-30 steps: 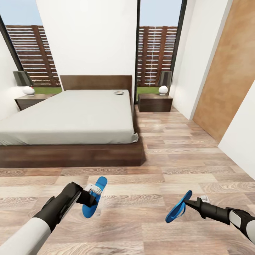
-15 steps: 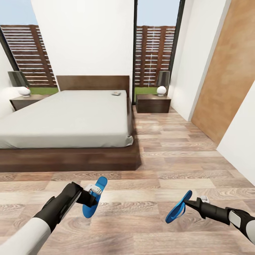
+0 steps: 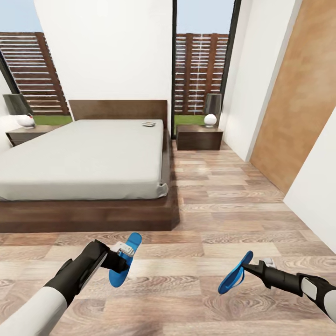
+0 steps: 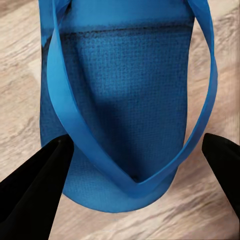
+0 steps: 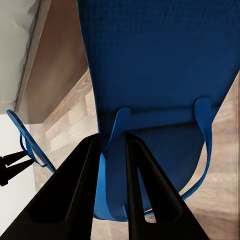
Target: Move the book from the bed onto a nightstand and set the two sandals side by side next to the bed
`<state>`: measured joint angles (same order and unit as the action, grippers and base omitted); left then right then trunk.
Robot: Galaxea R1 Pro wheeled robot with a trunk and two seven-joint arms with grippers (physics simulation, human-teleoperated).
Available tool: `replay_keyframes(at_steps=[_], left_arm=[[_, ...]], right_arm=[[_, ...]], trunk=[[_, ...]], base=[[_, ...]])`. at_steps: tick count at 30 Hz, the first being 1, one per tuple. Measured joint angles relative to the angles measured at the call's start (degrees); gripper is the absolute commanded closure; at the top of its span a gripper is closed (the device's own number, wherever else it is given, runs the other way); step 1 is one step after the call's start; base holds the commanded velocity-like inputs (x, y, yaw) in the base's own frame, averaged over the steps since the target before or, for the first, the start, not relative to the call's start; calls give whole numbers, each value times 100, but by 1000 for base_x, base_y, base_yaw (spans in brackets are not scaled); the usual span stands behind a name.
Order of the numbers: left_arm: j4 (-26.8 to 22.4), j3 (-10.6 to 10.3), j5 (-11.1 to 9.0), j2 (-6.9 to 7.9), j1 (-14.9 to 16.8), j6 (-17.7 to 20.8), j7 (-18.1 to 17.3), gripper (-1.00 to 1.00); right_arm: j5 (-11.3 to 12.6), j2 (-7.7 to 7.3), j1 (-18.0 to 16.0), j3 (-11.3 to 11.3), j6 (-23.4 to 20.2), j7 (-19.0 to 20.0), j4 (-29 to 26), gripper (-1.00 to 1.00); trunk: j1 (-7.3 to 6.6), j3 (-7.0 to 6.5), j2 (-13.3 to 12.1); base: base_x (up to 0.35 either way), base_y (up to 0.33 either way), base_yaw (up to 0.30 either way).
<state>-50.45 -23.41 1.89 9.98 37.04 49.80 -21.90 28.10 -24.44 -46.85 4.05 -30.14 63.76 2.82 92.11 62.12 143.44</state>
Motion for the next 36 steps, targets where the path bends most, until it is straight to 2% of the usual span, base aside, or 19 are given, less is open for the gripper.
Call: replay_keyframes(at_steps=[22,25,30,31,33,34,35,36], left_arm=[[0,0,-39,-57,-7,-33,-9,100],[-1,5,-67,-61,-11,-53,-100,100],[28,28,-238,-53,-43,-234,-679,100],[45,35,-366,-48,-57,-384,-840,100],[69,42,-468,-32,-70,-594,-963,100],[106,51,-631,-11,-79,-795,-1053,100],[141,56,-699,-2,-83,-899,-1087,100],[247,63,-877,17,-88,-1058,-1131,100]], right_arm=[[12,1,0,-1,1,0,0,100],[16,1,0,-1,12,0,0,100],[20,2,0,-14,58,0,-1,100],[20,2,0,-14,65,0,-1,100],[16,1,0,-14,70,0,-1,100],[15,1,0,-14,72,0,-1,100],[14,1,0,-14,73,0,-1,100],[13,-1,0,-14,74,0,-1,100]], trunk=[[0,0,0],[0,0,0],[0,0,0],[0,0,0],[1,0,0],[1,0,0],[1,0,0],[1,0,0]], base=[[162,-178,0],[134,-154,0],[118,-134,0],[106,-115,0],[103,-107,0],[101,-104,0],[100,-101,0],[100,-100,0]])
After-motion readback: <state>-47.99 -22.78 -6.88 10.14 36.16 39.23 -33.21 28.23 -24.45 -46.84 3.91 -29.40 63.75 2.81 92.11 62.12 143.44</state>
